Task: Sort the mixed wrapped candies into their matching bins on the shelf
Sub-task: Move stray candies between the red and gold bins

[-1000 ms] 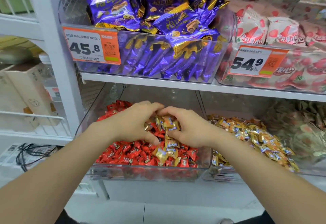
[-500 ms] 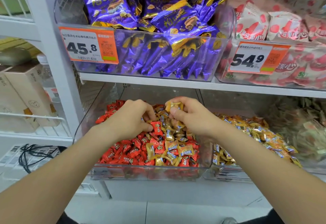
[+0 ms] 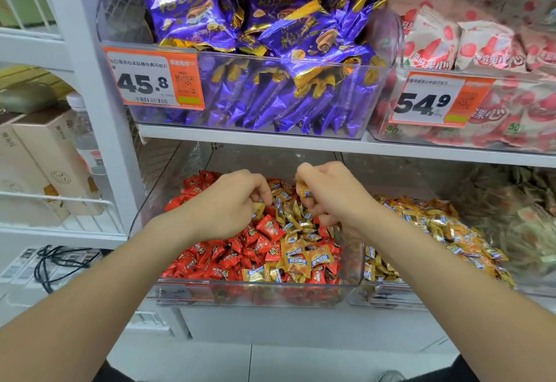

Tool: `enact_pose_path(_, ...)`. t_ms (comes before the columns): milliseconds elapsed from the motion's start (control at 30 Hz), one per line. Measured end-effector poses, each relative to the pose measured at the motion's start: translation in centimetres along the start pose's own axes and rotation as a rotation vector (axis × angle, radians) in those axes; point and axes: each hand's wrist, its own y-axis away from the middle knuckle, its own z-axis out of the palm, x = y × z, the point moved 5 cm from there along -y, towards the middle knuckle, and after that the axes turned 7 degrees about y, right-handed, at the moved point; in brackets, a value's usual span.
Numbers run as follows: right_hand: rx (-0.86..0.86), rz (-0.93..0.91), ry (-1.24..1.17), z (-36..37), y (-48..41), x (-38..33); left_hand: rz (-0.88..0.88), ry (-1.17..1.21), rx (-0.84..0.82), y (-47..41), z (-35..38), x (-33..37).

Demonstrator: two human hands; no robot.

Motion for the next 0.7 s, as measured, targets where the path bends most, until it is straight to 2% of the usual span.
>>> enact_pose_path(167, -0.071, -0.057, 0.107, -0.8, 0.7, -0.2, 0.007, -0.107, -0.135, 0.4, 1.3, -0.5)
enact_pose_path(300, -0.054, -0.211, 0.414, -1.1, 1.3, -0.6, 0.036, -0.142, -0.114, 0.4, 1.3, -0.8)
enact_pose_path(433, -0.033, -0.399, 0.722, -0.7, 1.3, -0.3, 0.021, -0.249, -0.169, 0.5, 1.7, -1.9)
enact_pose_path(533, -0.166, -0.441, 0.974, 0.5, 1.3, 0.8, 0.039, -0.245, -0.137, 0.3, 1.7, -1.5)
enact_pose_path(700, -0.235, -0.473, 0.996, 0.6, 1.8, 0.6, 0.099, -0.156, -0.018, 0.8, 0.8, 0.5)
